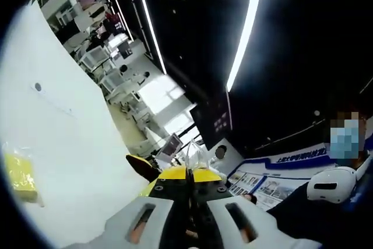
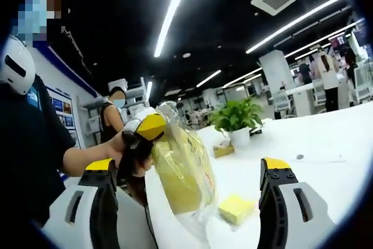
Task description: Compare the silicone blocks by pressing each to a similar depth, holding the contact briefly, and releasing to observe deformation and rebound differences across the visible hardness samples.
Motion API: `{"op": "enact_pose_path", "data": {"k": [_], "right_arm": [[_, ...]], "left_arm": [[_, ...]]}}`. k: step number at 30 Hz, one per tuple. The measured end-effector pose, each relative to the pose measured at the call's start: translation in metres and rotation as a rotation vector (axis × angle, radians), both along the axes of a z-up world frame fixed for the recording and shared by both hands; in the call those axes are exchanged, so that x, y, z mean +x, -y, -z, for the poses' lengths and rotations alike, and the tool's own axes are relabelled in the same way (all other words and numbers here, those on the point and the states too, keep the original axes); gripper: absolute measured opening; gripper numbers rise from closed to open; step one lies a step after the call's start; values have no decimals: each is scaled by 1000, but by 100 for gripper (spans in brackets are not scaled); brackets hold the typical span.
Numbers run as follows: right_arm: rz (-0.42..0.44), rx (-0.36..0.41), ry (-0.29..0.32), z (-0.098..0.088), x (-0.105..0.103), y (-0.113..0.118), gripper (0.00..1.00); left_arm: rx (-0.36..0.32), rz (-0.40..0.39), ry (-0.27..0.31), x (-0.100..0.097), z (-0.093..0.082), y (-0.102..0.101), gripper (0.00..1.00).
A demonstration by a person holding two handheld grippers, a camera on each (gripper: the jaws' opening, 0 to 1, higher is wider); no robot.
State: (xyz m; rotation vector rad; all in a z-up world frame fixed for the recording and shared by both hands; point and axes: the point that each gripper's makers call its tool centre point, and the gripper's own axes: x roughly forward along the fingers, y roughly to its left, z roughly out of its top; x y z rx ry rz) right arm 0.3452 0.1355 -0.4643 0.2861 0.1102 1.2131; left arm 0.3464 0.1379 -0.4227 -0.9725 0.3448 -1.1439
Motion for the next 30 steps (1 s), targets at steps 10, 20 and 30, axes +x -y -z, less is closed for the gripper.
{"op": "enact_pose_path", "data": {"k": [10, 20, 30], "right_arm": [[124, -63, 48, 5, 6, 35, 96], [251, -99, 45, 4, 3, 82, 92], [406, -155, 52, 26, -15, 141, 89]], "left_arm": [[-4, -3, -23, 2, 9, 1, 0], [-7, -1, -56, 5, 23, 4, 0], [-30, 9, -87, 6, 26, 8, 0]]}}
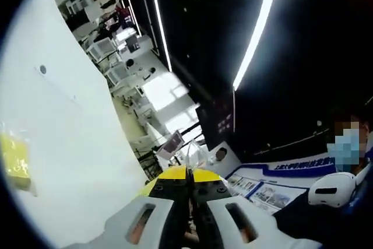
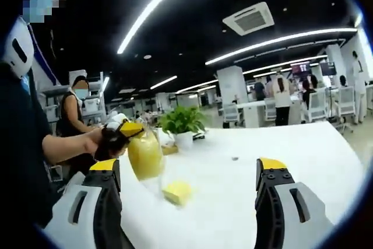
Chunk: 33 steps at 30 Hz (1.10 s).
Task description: Compare the silicone blocks by pressing each to a similar depth, holding the contact briefly, and releasing to observe deformation and rebound differences across the visible hardness samples.
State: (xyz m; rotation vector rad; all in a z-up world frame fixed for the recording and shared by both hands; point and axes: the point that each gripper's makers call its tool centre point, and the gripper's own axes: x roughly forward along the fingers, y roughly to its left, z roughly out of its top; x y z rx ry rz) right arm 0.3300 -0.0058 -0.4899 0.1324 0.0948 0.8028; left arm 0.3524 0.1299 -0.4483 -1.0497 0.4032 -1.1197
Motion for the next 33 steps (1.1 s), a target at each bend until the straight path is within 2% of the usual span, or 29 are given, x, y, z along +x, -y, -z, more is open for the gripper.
{"op": "enact_pose_path", "data": {"k": [6, 11, 14, 18, 21, 23, 25, 29, 33], "right_arm": [[55, 3, -30, 16, -14, 24, 88], [95, -30, -87, 40, -36, 43, 85], [124, -11, -115, 51, -48, 54, 82], [159, -45, -161, 71, -63, 69, 81], [159, -64, -176, 80, -73, 75, 78], [172, -54, -198, 85, -78, 79, 79], [178, -38, -195, 84, -82, 80, 79], [189, -25, -227, 94, -92, 85, 79], [193, -29, -261, 104, -99, 86, 79]], "left_arm": [[-14, -3, -21, 3, 4, 2, 0], [-9, -3, -44, 6, 13, 8, 0], [-8, 4, -50, 5, 15, 13, 0], [-11, 19, -62, 5, 17, 20, 0], [-6, 23, -65, 6, 19, 23, 0], [2, 25, -58, 7, 21, 25, 0], [1, 20, -69, 11, 26, 28, 0], [-19, -2, -129, 21, 39, 34, 0], [-26, -5, -161, 29, 51, 44, 0]]}}
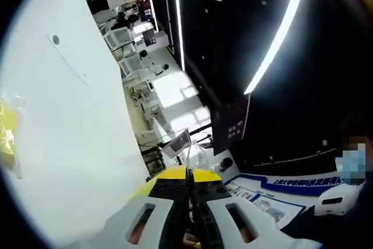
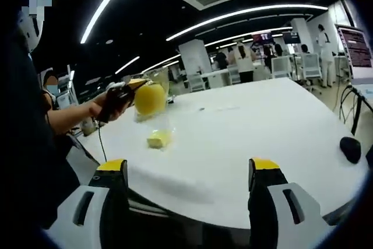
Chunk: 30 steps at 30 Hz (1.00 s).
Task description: Compare the silicone blocks by pressing each to a similar depth, holding the contact briefly, and releasing to observe deformation and rebound differences across the visible hardness samples.
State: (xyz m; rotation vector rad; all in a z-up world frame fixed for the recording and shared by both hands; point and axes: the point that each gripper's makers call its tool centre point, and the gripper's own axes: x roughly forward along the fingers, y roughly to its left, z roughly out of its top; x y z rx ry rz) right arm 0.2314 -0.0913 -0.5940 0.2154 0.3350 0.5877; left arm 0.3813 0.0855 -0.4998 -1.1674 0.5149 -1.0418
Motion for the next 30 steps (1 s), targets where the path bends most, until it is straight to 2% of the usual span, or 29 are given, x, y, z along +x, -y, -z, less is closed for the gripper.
{"op": "enact_pose_path", "data": {"k": [3, 6, 7, 11, 12, 13, 15, 17, 18, 20, 24, 25, 26, 27, 28, 30], "right_arm": [[10, 16, -13, 1, -2, 2, 79], [9, 20, -30, 3, -2, 1, 78], [8, 18, -26, 2, -3, 1, 78], [14, 19, -24, -1, -3, 3, 77], [16, 17, -24, -1, -3, 4, 77], [22, 16, -21, -3, -3, 5, 77], [42, 29, -17, -4, -1, 10, 77], [58, 41, -24, -3, 0, 13, 77], [61, 48, -26, -4, 0, 13, 77], [63, 59, -28, -4, 0, 12, 76], [69, 59, -32, -3, -1, 12, 76], [75, 65, -32, -4, -1, 12, 76], [77, 69, -33, -5, -1, 12, 76], [77, 70, -34, -5, -1, 12, 76], [78, 68, -35, -5, -1, 12, 75], [83, 66, -40, -4, -1, 12, 75]], "left_arm": [[-8, -14, -43, 9, 10, 6, 0], [6, -40, -85, 23, 29, 12, 0], [12, -73, -121, 32, 40, 13, 0], [-6, -113, -216, 49, 66, 16, 0], [23, -107, -207, 51, 74, 18, 0], [48, -121, -226, 54, 83, 18, 0], [52, -133, -225, 59, 90, 21, 0], [53, -176, -259, 68, 103, 18, 0], [55, -177, -250, 71, 107, 17, 0], [67, -248, -289, 83, 124, 8, 0], [133, -303, -296, 98, 149, -4, 0], [103, -290, -316, 101, 152, -7, 0], [111, -299, -330, 103, 156, -9, 0], [151, -331, -325, 107, 163, -14, 0], [179, -332, -310, 109, 166, -16, 0], [223, -292, -300, 111, 175, -18, 0]]}}
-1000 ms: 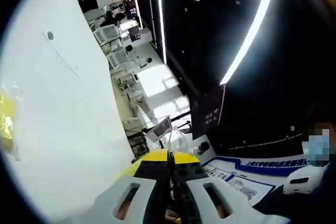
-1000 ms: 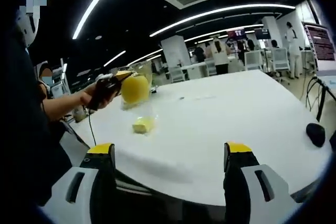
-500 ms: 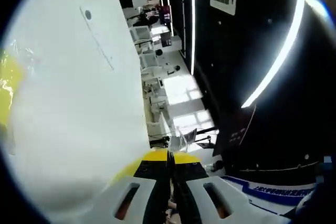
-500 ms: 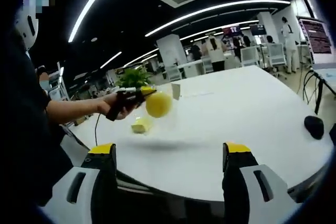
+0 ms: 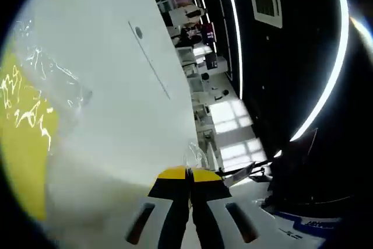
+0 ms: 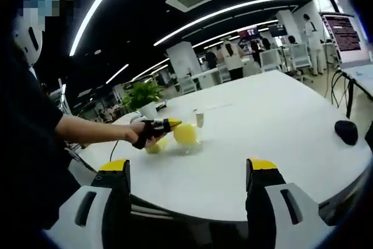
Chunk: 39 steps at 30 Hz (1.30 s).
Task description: Compare the silicone blocks by pressing each to a similar depth, holding the contact briefly, and releasing to observe deformation and rebound differences across the visible hardness samples.
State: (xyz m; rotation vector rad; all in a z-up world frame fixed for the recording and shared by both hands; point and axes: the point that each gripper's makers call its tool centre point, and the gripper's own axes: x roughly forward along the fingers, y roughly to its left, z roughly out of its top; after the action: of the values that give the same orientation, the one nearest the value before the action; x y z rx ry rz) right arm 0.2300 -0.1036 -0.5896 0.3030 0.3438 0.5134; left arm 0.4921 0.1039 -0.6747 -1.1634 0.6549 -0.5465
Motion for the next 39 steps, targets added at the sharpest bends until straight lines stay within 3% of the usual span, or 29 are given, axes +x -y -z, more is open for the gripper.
{"op": "enact_pose_path", "data": {"k": [1, 3, 6, 9, 14, 18, 21, 23, 30, 36, 39], "right_arm": [[3, 0, -2, 0, 0, 0, 75], [7, 2, -3, -1, -1, 0, 75], [13, 7, -7, -1, -2, -1, 75], [15, 10, -11, -1, -2, -4, 75], [20, 16, -4, -5, -4, -7, 74], [22, 14, -5, -7, -5, -11, 74], [17, 18, -14, -6, -7, -12, 74], [12, 10, -14, -7, -8, -13, 74], [30, 19, -8, -12, -9, -8, 74], [31, 11, -12, -11, -15, -7, 74], [29, 8, 7, -18, -18, -8, 74]], "left_arm": [[51, 2, -9, 1, 7, -3, 0], [82, 36, 3, 2, 11, -2, 0], [181, 85, 34, 2, 22, -1, 0], [179, 82, 21, 4, 27, 2, 0], [237, 120, 43, 7, 31, 9, 0], [347, 147, 65, 12, 41, 6, 0], [376, 168, 59, 16, 46, 6, 0], [439, 197, 89, 18, 49, 5, 0], [341, 175, 2, 17, 48, 9, 10], [471, 233, 87, 13, 42, 5, 17], [473, 230, 81, 10, 38, 3, 19]]}}
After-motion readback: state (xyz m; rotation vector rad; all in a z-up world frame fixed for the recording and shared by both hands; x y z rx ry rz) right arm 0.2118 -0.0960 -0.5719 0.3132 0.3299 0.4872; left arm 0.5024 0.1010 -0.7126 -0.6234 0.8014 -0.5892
